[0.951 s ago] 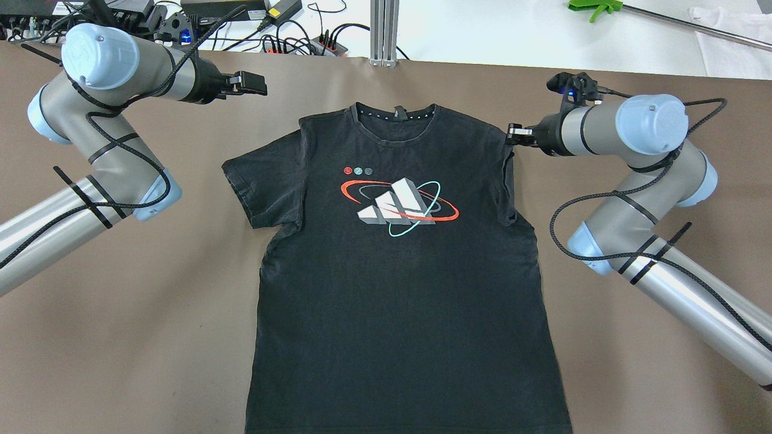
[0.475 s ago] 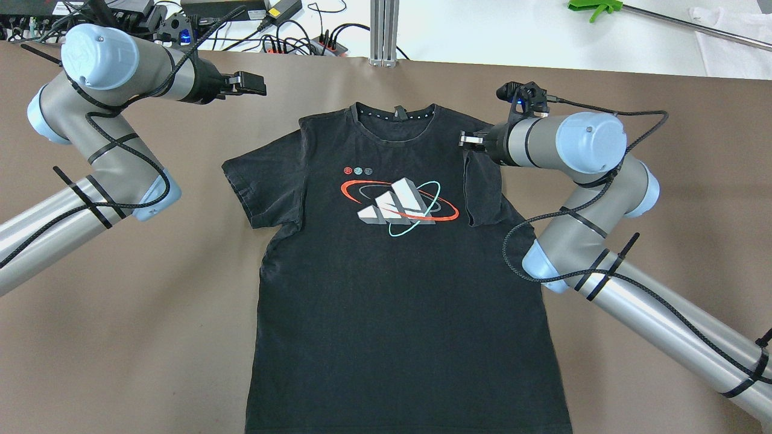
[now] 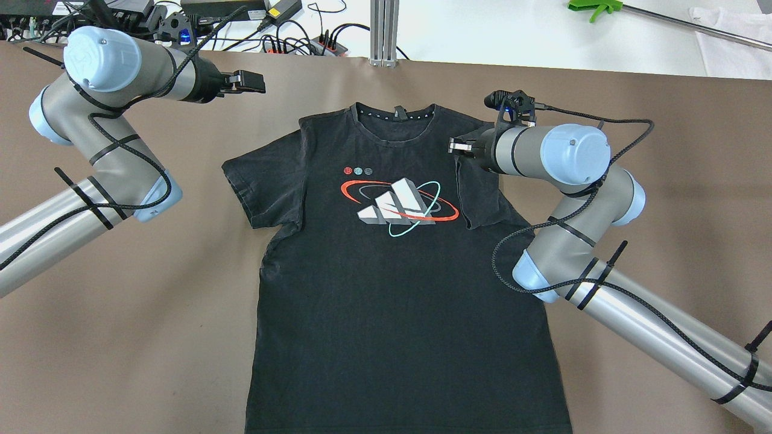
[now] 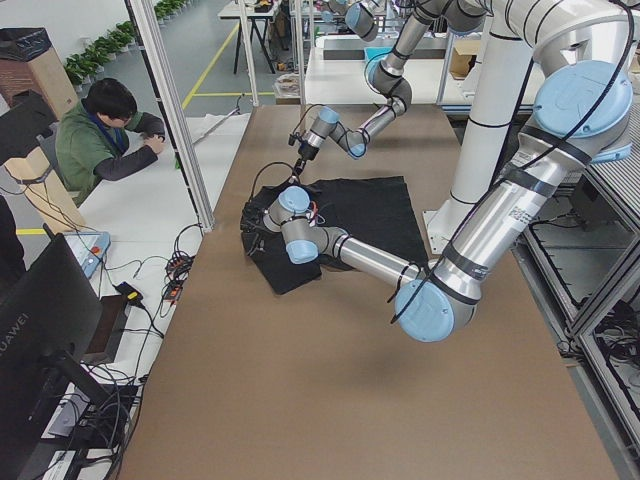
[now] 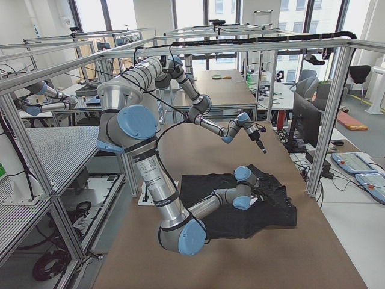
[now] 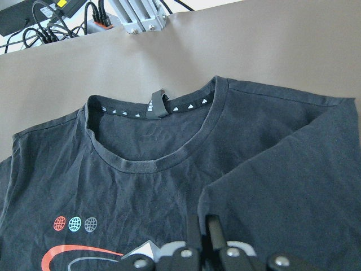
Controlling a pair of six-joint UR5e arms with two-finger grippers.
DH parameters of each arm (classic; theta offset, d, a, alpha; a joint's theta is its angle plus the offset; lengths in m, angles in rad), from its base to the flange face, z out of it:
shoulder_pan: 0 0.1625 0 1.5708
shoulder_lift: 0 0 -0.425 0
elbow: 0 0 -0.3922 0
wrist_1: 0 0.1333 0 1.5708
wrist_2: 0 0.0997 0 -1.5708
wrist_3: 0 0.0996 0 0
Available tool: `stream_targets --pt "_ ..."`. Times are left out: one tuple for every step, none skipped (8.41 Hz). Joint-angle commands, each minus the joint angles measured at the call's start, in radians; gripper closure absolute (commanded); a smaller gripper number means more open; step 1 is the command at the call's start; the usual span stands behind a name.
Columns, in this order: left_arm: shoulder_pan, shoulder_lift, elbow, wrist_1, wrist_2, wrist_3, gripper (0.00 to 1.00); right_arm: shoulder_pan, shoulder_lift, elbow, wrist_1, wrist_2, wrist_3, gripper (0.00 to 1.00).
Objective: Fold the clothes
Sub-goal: 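Fold the sleeve nearest the right gripper inward while the left gripper approaches the other sleeve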
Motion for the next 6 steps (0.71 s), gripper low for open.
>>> stream_targets --pt "0.002 -0.002 0.000 0.001 0.000 0.000 0.00 -0.002 0.013 -0.002 0.000 -0.027 0.109 0.06" --pt "0.002 -0.002 0.000 0.001 0.000 0.000 0.00 -0.001 0.020 -0.003 0.000 -0.039 0.127 0.06" --pt "0.002 -0.002 0.000 0.001 0.000 0.001 0.00 -0.002 0.021 -0.003 0.001 -0.038 0.127 0.06" --pt "0.002 -0.002 0.000 0.001 -0.001 0.011 0.00 -0.001 0.019 -0.002 0.001 -0.033 0.128 0.06" --pt "0.019 0.000 0.000 -0.002 0.000 0.018 0.00 -0.001 0.013 0.000 0.001 -0.023 0.127 0.06" --pt "0.051 0.006 0.003 0.004 0.008 0.035 0.00 0.002 0.007 0.000 0.001 -0.019 0.122 0.06"
